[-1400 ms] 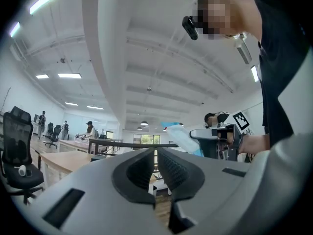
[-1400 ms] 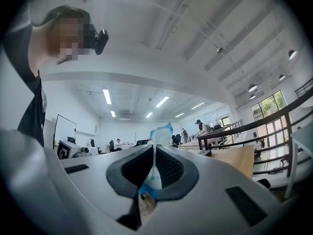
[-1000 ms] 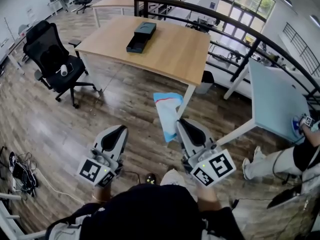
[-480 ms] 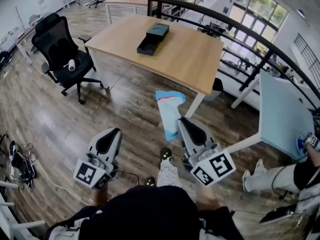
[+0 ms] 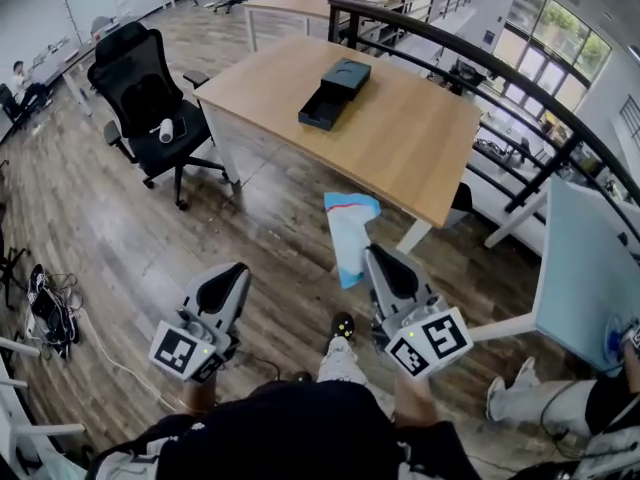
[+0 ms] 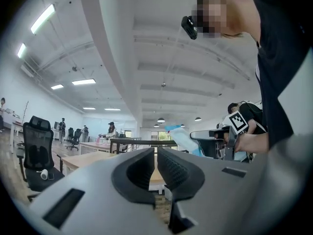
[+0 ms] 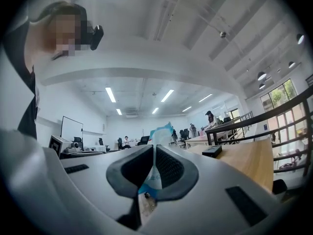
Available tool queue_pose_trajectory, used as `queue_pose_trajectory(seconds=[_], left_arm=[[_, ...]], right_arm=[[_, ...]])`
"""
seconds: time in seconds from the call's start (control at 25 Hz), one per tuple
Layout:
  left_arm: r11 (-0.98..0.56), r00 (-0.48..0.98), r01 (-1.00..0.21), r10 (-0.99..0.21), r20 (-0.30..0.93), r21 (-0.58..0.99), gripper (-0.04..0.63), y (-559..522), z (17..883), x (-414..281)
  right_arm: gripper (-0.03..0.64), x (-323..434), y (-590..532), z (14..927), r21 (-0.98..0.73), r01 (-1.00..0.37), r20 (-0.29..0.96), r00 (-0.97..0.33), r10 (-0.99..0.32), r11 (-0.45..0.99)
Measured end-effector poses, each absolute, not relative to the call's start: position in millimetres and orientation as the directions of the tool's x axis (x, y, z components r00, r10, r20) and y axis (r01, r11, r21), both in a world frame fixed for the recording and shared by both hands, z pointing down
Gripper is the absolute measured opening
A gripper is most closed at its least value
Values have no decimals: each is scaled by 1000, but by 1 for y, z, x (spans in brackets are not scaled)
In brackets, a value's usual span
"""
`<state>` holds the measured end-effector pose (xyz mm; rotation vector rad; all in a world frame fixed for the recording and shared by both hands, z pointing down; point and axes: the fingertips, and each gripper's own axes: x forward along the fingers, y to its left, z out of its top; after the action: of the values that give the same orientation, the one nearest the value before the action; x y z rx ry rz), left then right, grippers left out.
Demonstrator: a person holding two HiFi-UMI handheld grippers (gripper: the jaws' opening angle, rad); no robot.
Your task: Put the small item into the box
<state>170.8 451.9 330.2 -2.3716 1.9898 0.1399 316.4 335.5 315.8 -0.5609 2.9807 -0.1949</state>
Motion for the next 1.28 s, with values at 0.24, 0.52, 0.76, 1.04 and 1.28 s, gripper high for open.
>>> queue_pose_trajectory(seconds=[0.24,0.52,0.76,1.04,1.28], left_arm=[[-152,151,-988,-986,-77,5,25,408,326,165],[-98,97,-995,-994,-46,13,25,369,331,154],[-76,76,-997,-996,-54,0,25,339,321,151],[-45,46,-999,-997,-60,-17,25,306,313,142],[-43,45,-999,-997,-55,-33,25,271,311,144]], right_arm=[[31,309,286,313,-156,-331,-81,-935,-346,931],[31,298,238,315,-165,-305,-84,-943,-322,938],[31,291,203,308,-173,-278,-97,-950,-297,945],[31,281,166,299,-166,-253,-116,-955,-274,953],[31,279,131,300,-182,-244,-125,-955,-269,953]])
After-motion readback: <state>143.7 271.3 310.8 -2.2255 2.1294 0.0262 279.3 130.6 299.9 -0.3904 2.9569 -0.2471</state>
